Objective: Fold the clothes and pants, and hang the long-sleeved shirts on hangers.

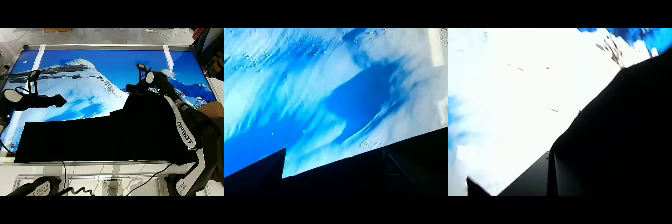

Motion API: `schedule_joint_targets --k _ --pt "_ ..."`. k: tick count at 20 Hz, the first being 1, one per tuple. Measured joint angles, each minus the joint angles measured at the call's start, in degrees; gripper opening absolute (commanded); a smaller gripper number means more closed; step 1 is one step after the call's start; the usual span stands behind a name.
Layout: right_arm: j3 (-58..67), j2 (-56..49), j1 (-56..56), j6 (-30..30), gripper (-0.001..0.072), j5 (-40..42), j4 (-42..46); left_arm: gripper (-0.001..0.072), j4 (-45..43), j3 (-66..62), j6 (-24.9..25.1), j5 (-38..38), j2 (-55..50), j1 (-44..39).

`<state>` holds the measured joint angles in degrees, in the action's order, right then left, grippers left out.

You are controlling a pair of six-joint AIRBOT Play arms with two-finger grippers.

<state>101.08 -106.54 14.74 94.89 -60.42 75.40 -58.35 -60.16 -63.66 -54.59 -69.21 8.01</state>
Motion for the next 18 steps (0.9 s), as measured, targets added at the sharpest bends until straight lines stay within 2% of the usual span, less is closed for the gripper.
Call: schedule_joint_targets --k 5,8,12,18 --pt "5.0 4.1 0.9 -7.4 0.0018 -5.4 -1.1 0.0705 3.1 0.0 0.0 0.0 0.0 -0.6" --pt "5.8 7.8 1.5 -14.3 0.0018 -4.8 -6.3 0.0704 4.1 0.0 0.0 0.0 0.0 -0.8" --pt "6.2 11.4 3.1 -21.7 0.0019 -0.9 -14.1 0.0705 4.6 0.0 0.0 0.0 0.0 -0.8" --pt "6.4 11.9 9.5 -25.1 0.002 9.2 -19.0 0.0704 4.7 -0.1 0.0 2.1 0.0 1.5"
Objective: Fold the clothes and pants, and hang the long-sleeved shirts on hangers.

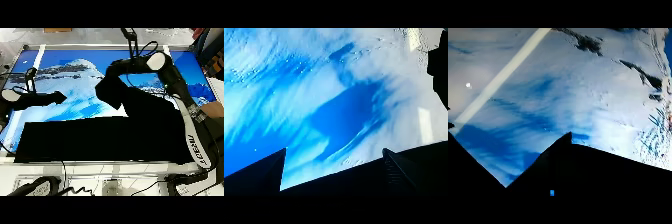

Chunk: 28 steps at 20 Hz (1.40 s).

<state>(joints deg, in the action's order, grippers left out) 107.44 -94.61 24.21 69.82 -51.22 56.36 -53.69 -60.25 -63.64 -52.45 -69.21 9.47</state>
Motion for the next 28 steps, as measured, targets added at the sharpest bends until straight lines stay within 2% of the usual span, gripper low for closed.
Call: schedule_joint_targets --k 9,17,18,20,25,28 --pt "0.0 -3.6 10.1 0.0 0.0019 18.0 2.7 0.0704 -0.2 0.0 0.0 -0.4 0.2 7.9" --pt "0.0 -16.1 11.4 11.3 0.0021 36.5 1.8 0.0704 -0.2 0.0 0.0 -1.6 -0.7 4.5" --pt "0.0 -16.9 11.4 12.3 0.006 38.0 1.6 0.0705 -0.2 0.0 0.0 -1.6 -1.3 3.3" --pt "0.0 -18.1 11.5 13.7 0.0442 39.5 1.2 0.0704 -0.2 0.0 0.0 -1.6 -2.9 0.7" --pt "0.0 -18.8 10.7 14.4 0.046 40.7 3.3 0.0705 1.7 0.0 0.0 -1.7 -8.2 -6.4" --pt "0.2 -17.7 8.5 14.4 0.046 37.0 4.6 0.0705 6.9 0.0 0.0 -1.1 -11.5 -10.3"
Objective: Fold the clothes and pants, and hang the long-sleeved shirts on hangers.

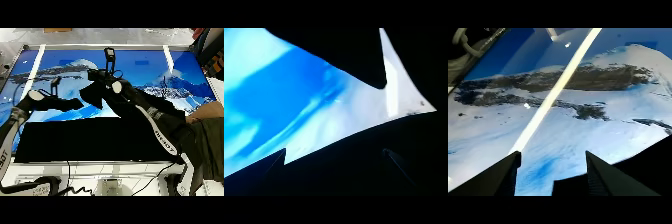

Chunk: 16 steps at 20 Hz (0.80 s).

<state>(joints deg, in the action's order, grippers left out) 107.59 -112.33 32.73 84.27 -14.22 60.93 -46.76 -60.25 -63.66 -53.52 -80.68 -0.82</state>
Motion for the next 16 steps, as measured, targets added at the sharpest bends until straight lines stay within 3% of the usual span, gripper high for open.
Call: schedule_joint_targets --k 6,13,16 --pt "0.4 4.3 -6.9 0.0 0.0459 -17.4 3.5 0.0705 11.8 0.0 0.0 6.3 -7.0 -8.8" --pt "0.5 7.3 -14.4 0.1 0.0459 -33.9 6.7 0.0692 16.2 -0.9 -0.4 20.4 -11.1 -15.5" --pt "0.5 7.5 -15.6 0.1 0.0459 -37.5 7.0 0.0534 16.6 -2.6 -0.8 22.6 -13.3 -16.3"
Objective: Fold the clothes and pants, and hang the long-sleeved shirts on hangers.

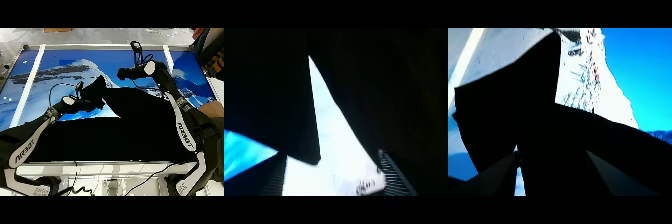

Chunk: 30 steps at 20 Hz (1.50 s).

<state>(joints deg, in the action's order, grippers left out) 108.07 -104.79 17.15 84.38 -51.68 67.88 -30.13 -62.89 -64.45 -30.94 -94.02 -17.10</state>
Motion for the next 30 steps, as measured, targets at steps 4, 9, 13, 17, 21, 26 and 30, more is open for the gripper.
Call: schedule_joint_targets --k 4,9,13,17,21,26,30 --pt "0.0 0.2 -0.6 0.0 0.0459 -2.0 0.2 0.0289 0.2 -2.8 -0.9 1.2 -2.4 -0.3" --pt "0.0 1.2 -0.9 0.0 0.0453 -3.3 1.7 0.0009 0.2 -4.2 -1.2 1.6 -4.0 -0.3" --pt "0.1 3.3 -3.3 0.0 0.045 -4.8 5.3 0.0008 0.2 -7.5 -1.4 -2.3 -3.8 1.7" --pt "0.1 6.3 -9.4 0.1 0.0364 -9.2 10.1 0.0008 -0.2 -12.9 -1.3 -11.8 -1.0 8.2" --pt "0.1 9.0 -19.3 0.1 0.0241 -15.1 13.7 0.0008 -3.1 -17.9 -1.2 -20.3 5.4 18.8" --pt "0.1 10.5 -32.8 -0.1 0.002 -22.5 14.9 0.0008 -5.2 -21.1 -1.1 -21.6 14.9 35.5" --pt "-0.1 10.7 -40.4 -3.3 0.002 -28.6 13.7 0.0009 -7.0 -21.7 -1.1 -20.4 17.2 44.7"
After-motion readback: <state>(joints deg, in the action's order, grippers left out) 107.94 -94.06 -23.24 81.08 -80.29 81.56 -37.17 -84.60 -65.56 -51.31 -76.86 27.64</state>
